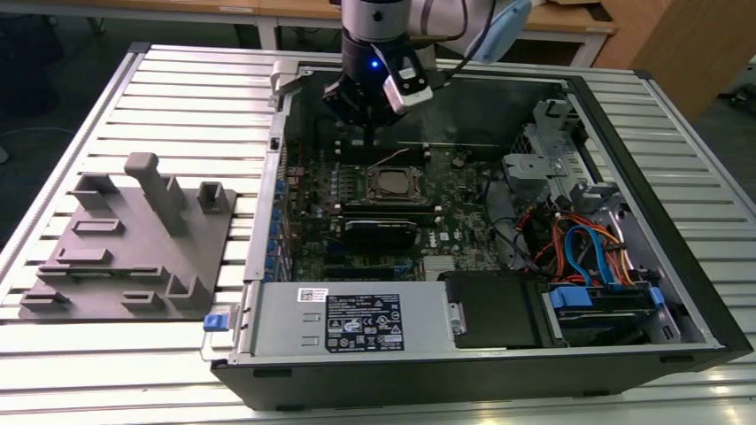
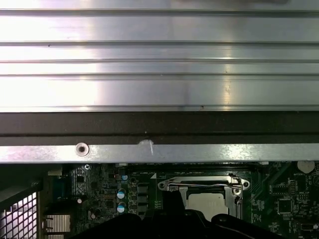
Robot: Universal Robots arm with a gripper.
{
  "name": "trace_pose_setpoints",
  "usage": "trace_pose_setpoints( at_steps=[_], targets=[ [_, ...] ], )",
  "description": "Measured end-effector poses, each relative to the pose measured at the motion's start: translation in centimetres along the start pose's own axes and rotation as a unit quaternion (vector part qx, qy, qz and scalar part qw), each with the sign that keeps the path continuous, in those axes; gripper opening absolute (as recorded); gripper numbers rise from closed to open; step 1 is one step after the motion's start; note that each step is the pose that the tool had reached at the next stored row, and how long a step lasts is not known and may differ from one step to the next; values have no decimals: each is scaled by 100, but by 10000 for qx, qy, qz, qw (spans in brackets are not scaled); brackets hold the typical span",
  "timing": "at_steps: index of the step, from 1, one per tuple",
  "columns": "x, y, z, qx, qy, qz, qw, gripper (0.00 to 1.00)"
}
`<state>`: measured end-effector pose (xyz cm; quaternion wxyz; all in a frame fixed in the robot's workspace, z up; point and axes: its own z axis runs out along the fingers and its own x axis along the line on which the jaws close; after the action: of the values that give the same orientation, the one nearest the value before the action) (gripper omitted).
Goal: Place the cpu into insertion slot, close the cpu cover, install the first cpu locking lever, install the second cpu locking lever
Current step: 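Install the first cpu locking lever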
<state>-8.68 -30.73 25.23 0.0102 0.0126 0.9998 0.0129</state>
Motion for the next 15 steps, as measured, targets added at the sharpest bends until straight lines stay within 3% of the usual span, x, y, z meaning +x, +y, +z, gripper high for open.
trace_pose_setpoints(
  at_steps=[15],
  targets=[
    [-1,0,0,0,0,5,10000,10]
  ],
)
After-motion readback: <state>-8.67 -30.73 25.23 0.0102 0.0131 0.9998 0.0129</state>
